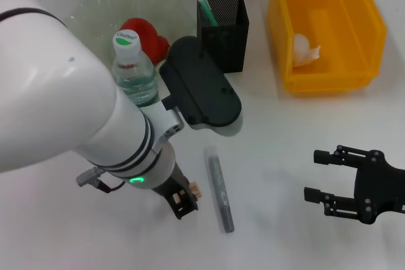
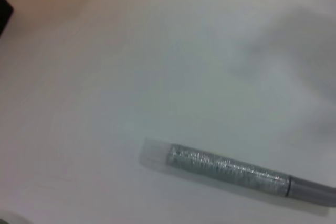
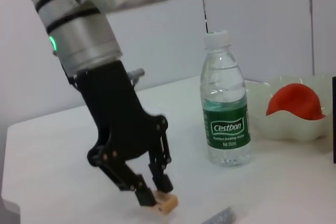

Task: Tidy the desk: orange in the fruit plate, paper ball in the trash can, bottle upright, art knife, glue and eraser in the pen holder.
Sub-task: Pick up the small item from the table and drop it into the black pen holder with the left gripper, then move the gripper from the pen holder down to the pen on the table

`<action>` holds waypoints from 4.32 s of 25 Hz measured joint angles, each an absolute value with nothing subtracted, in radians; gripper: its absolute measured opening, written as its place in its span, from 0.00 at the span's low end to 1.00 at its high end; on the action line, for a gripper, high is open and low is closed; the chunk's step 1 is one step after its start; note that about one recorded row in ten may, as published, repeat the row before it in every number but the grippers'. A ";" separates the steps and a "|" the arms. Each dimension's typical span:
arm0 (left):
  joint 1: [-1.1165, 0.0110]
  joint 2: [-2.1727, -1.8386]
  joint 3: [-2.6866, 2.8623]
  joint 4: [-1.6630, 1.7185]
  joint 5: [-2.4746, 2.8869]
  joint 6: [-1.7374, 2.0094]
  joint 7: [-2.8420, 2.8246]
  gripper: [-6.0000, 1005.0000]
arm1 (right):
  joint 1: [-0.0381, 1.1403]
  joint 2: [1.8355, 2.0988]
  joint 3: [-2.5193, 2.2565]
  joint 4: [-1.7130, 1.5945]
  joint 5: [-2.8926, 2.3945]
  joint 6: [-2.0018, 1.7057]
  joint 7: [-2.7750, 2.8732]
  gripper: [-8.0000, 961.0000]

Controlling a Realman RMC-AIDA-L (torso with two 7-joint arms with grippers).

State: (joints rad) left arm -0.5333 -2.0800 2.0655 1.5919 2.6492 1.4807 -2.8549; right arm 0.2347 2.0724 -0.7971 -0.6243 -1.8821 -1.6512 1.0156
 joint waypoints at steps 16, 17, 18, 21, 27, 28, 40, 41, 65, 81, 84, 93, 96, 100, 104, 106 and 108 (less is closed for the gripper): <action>-0.617 -2.080 1.900 1.799 2.649 1.283 -2.794 0.25 | 0.246 2.076 -0.796 -0.622 -1.873 -1.633 1.025 0.75; -0.628 -2.080 1.879 1.768 2.649 1.223 -2.776 0.25 | 0.248 2.077 -0.796 -0.622 -1.873 -1.631 1.028 0.75; -0.628 -2.080 1.879 1.768 2.649 1.223 -2.776 0.25 | 0.250 2.077 -0.796 -0.621 -1.873 -1.630 1.031 0.75; -0.645 -2.080 1.855 1.722 2.647 1.157 -2.763 0.25 | 0.257 2.077 -0.796 -0.621 -1.874 -1.628 1.042 0.75; -0.760 -2.080 1.775 1.385 2.654 0.853 -2.722 0.25 | 0.275 2.077 -0.796 -0.589 -1.874 -1.626 1.045 0.75; -0.771 -2.080 1.764 1.349 2.656 0.830 -2.721 0.25 | 0.275 2.077 -0.796 -0.589 -1.874 -1.626 1.045 0.75; -0.790 -2.080 1.750 1.245 2.664 0.764 -2.696 0.27 | 0.279 2.074 -0.796 -0.580 -1.877 -1.622 1.058 0.75; -0.789 -2.080 1.750 1.241 2.667 0.758 -2.696 0.27 | 0.279 2.074 -0.796 -0.580 -1.877 -1.620 1.059 0.75; -0.720 -2.078 1.734 1.353 2.664 0.756 -2.669 0.46 | 0.272 2.068 -0.792 -0.590 -1.878 -1.614 1.108 0.75; -0.254 -2.065 1.315 1.439 1.335 1.448 -1.572 0.80 | 0.269 2.076 -0.681 -0.773 -1.882 -1.730 1.352 0.75; -0.302 -2.061 1.224 1.020 1.320 1.665 -1.264 0.80 | 0.279 2.077 -0.686 -0.896 -1.886 -1.773 1.543 0.75; -0.323 -2.056 1.105 0.488 1.484 1.670 -0.846 0.80 | 0.522 2.077 -0.894 -1.280 -2.111 -1.888 2.250 0.75; -0.297 -2.059 1.103 0.447 1.499 1.649 -0.802 0.80 | 0.583 2.077 -0.998 -1.302 -2.190 -1.860 2.367 0.75; -0.227 -2.044 1.096 0.439 1.530 1.623 -0.771 0.80 | 0.740 2.079 -1.237 -1.281 -2.353 -1.798 2.624 0.75; -0.208 -2.040 1.096 0.441 1.538 1.622 -0.765 0.80 | 0.830 2.081 -1.350 -1.241 -2.420 -1.760 2.734 0.75; -0.205 -2.041 1.100 0.440 1.541 1.616 -0.758 0.80 | 0.894 2.084 -1.391 -1.181 -2.449 -1.733 2.784 0.75; -0.197 -2.040 1.102 0.439 1.545 1.615 -0.754 0.80 | 0.982 2.088 -1.423 -1.049 -2.450 -1.669 2.825 0.75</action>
State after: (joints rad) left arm -0.1966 -2.0402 1.1019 0.4395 1.5448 1.6151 -0.7538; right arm 0.9824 2.0881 -1.4229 -1.0489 -2.4501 -1.6687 2.8253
